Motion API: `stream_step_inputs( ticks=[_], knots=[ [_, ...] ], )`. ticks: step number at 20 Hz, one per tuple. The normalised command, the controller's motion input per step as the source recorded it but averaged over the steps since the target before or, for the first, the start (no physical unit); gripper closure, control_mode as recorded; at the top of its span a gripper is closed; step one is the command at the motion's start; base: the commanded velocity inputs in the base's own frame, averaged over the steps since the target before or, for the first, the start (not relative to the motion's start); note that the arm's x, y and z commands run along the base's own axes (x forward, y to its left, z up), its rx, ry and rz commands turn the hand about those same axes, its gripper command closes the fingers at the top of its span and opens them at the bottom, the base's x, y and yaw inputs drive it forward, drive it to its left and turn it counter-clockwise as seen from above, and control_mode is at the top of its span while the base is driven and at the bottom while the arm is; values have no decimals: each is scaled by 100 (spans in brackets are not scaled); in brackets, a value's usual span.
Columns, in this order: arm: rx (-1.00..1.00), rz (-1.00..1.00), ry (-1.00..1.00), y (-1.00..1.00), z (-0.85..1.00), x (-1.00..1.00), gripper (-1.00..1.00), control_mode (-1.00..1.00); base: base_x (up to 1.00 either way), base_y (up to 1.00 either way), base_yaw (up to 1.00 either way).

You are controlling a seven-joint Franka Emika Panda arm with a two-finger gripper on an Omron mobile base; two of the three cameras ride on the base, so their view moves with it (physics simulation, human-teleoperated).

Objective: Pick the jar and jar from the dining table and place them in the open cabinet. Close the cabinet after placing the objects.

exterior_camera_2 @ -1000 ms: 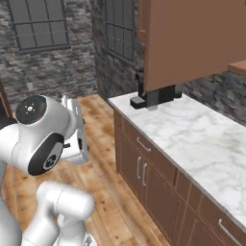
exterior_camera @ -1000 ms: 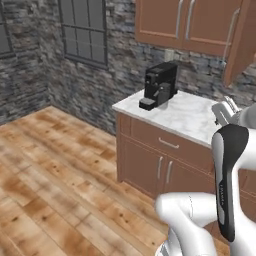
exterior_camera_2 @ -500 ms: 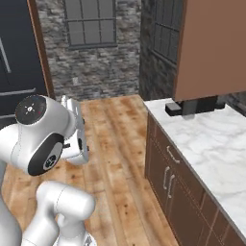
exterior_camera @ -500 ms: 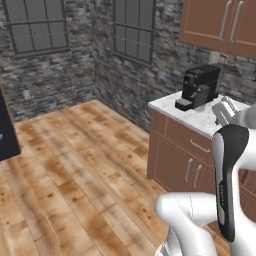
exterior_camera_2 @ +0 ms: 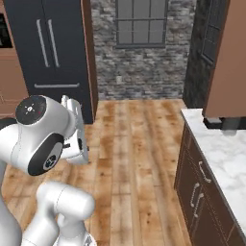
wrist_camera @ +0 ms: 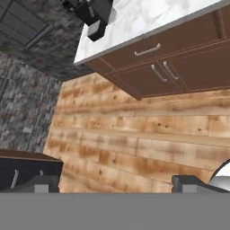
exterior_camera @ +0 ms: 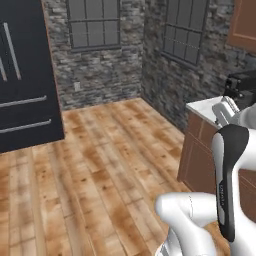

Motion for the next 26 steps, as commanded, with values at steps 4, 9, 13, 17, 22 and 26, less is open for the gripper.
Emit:
stream_step_inputs(
  ticks=[4,9,13,17,22,26],
  knots=[
    [0,0,0,0,0,0,-100,100,-8,0,42],
    [0,0,0,0,0,0,-100,100,-6,0,42],
    [0,0,0,0,0,0,-100,100,-7,0,42],
    [0,0,0,0,0,0,-100,100,-3,0,42],
    [0,0,0,0,0,0,-100,100,0,0,41],
    [0,0,0,0,0,0,-100,100,0,0,40]
  ],
)
